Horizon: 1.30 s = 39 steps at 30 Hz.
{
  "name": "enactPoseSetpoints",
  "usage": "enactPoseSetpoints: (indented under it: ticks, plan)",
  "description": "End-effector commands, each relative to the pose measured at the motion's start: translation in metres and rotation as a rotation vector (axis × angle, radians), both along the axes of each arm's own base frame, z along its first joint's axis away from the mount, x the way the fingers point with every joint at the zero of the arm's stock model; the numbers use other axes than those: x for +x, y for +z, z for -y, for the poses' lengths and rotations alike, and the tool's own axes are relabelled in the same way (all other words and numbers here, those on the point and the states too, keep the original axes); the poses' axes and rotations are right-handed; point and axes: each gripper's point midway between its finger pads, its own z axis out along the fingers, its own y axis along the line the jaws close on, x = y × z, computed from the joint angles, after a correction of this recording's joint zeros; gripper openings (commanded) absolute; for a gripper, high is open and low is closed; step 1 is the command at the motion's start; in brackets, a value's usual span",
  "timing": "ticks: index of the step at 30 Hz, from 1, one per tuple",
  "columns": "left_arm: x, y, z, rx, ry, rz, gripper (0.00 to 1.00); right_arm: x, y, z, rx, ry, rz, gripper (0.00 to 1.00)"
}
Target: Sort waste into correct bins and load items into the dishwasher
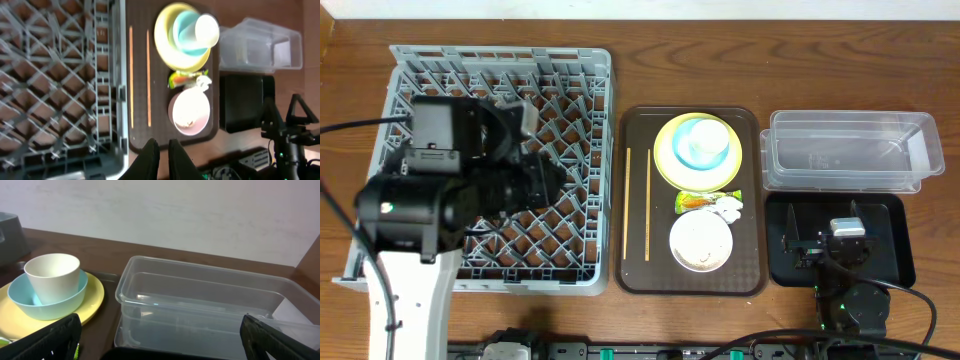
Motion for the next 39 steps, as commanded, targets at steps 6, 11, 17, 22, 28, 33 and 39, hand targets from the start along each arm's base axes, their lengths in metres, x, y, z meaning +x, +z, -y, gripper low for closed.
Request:
enactPoseSetpoints:
  ticks: [6,11,17,22,28,33,39]
  plan:
    - [-0.024,-0.051,0.030,0.003,-0.092,-0.167,0.17,0.000,-0.001,0.000,0.010,-0.004,-0.004,0.99]
    - [-0.030,-0.077,0.060,-0.007,-0.157,-0.192,0.24,0.000,-0.001,0.000,0.010,-0.004,-0.004,0.99]
    - [-0.028,-0.104,0.083,0.094,-0.098,-0.174,0.34,0.000,-0.001,0.000,0.010,-0.004,-0.004,0.99]
    - [-0.031,-0.118,0.112,0.187,-0.129,-0.123,0.36,0.000,-0.001,0.000,0.010,-0.004,-0.004,0.99]
    - [-0.039,-0.142,0.157,0.244,-0.224,-0.093,0.43,0.000,-0.001,0.000,0.010,-0.004,-0.004,0.99]
    - [-0.050,-0.173,0.186,0.287,-0.305,-0.123,0.45,0.000,-0.001,0.000,0.010,-0.004,-0.004,0.99]
    - [-0.061,-0.204,0.200,0.339,-0.334,-0.176,0.46,0.000,-0.001,0.000,0.010,-0.004,-0.004,0.99]
